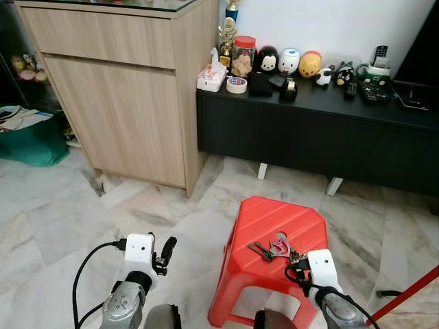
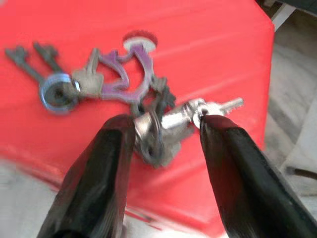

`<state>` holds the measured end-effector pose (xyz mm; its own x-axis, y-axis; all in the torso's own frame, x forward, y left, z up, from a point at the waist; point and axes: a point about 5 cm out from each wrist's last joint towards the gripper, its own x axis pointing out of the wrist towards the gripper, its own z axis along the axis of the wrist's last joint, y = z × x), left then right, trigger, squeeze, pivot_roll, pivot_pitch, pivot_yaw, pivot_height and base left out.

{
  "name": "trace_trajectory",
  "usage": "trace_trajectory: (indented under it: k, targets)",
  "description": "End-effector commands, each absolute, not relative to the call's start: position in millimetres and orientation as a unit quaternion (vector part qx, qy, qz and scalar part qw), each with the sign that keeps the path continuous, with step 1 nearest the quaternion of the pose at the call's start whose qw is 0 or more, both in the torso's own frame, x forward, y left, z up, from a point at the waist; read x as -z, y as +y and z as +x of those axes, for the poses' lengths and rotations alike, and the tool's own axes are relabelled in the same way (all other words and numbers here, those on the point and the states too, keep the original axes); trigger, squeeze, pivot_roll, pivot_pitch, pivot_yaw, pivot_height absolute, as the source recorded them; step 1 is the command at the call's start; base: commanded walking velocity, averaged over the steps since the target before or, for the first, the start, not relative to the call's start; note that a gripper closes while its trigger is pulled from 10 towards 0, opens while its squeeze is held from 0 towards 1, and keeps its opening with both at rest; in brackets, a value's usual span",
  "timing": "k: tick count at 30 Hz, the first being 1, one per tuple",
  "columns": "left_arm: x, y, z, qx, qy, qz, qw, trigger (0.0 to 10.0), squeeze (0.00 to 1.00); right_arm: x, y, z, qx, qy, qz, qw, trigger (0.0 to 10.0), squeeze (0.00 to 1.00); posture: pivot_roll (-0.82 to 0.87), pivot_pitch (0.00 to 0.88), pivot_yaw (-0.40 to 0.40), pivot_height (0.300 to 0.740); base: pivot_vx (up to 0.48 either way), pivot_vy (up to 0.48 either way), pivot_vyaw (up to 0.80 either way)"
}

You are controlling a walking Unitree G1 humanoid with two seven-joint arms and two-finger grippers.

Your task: Hang keys on a hook

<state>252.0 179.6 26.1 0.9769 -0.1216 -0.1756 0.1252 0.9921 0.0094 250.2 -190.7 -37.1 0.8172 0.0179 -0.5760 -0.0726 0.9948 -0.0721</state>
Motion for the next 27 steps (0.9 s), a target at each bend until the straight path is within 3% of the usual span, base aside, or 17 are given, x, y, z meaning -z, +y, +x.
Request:
trace_trajectory:
  k: [1,9,17,27]
  targets:
    - [-22,179,250,0.066,0.1,0.012,0.993,10.0,0.0,28,-187,262,-0.014,0.283,-0.01,0.959,10.0,0.0,0.06,0.0,-0.066,0.61,0.0,0.0,0.0]
    - [-24,178,254,0.069,0.096,0.015,0.993,10.0,0.0,23,-181,273,0.009,0.295,0.05,0.954,10.0,0.0,0.08,0.0,-0.065,0.61,0.0,0.0,0.0]
    - [-27,180,256,0.061,0.089,0.015,0.994,10.0,0.0,16,-181,280,0.018,0.269,0.063,0.961,10.0,0.0,0.08,0.0,-0.065,0.61,0.0,0.0,0.0]
    - [-28,179,257,0.061,0.085,0.014,0.994,10.0,0.0,25,-179,268,0.007,0.273,0.044,0.961,10.0,0.0,0.07,0.0,-0.065,0.61,0.102,0.0,0.0]
